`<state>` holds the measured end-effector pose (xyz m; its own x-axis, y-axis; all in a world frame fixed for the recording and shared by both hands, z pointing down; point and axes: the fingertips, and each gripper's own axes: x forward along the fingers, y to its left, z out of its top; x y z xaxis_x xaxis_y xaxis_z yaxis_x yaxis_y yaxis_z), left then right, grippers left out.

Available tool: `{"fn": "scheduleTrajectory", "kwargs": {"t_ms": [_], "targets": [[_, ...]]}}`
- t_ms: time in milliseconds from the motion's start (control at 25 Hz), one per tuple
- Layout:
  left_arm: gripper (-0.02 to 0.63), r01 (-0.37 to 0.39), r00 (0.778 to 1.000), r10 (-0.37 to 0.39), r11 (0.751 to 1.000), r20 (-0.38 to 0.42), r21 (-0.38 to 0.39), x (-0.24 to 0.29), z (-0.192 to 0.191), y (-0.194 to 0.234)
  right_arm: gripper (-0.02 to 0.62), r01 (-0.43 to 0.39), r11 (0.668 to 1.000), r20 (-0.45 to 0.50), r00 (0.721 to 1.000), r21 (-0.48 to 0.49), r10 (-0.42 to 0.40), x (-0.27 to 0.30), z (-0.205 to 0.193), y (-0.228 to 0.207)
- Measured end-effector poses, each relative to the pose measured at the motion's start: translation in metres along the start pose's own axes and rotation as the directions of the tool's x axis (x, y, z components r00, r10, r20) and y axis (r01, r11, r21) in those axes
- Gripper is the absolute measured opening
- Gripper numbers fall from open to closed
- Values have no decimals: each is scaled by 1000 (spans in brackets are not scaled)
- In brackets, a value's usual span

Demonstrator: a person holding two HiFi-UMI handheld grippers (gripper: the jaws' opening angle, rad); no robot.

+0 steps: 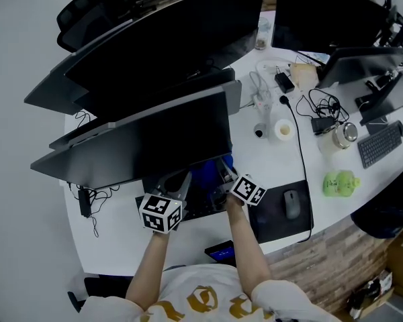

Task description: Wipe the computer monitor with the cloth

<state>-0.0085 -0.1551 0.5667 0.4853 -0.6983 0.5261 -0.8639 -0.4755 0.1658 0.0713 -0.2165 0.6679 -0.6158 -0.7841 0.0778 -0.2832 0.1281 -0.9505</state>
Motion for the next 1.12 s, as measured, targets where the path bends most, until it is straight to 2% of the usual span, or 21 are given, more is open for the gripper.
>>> {"fn": "scheduleTrajectory", "kwargs": {"t_ms": [120,200,280,440,560,680,1120], "targets": [[0,-16,1000,16,1000,-5,-6,-8,-4,5,84,-56,998,15,998,12,55,-1,-8,7],[0,-26,1000,26,1000,-5,-11,-13,-6,8,84,-75,995,-1,997,-69,76,-2,-15,13],[0,-32,999,32,999,-4,-14,-16,-7,10,84,-83,977,-33,996,-196,78,-2,-21,18],[0,-35,999,35,999,-2,-4,-20,-9,10,86,-77,889,-92,995,-451,40,-3,-26,26],[0,-36,999,36,999,-1,-12,-22,-12,10,86,-60,819,-114,993,-570,-7,-3,-29,27],[0,-33,999,33,999,1,-11,-24,-13,6,86,-63,791,-133,991,-609,-23,-2,-32,28],[0,-84,996,86,994,18,-66,-49,-26,25,87,-95,769,-185,982,-632,-31,5,-57,37]]}}
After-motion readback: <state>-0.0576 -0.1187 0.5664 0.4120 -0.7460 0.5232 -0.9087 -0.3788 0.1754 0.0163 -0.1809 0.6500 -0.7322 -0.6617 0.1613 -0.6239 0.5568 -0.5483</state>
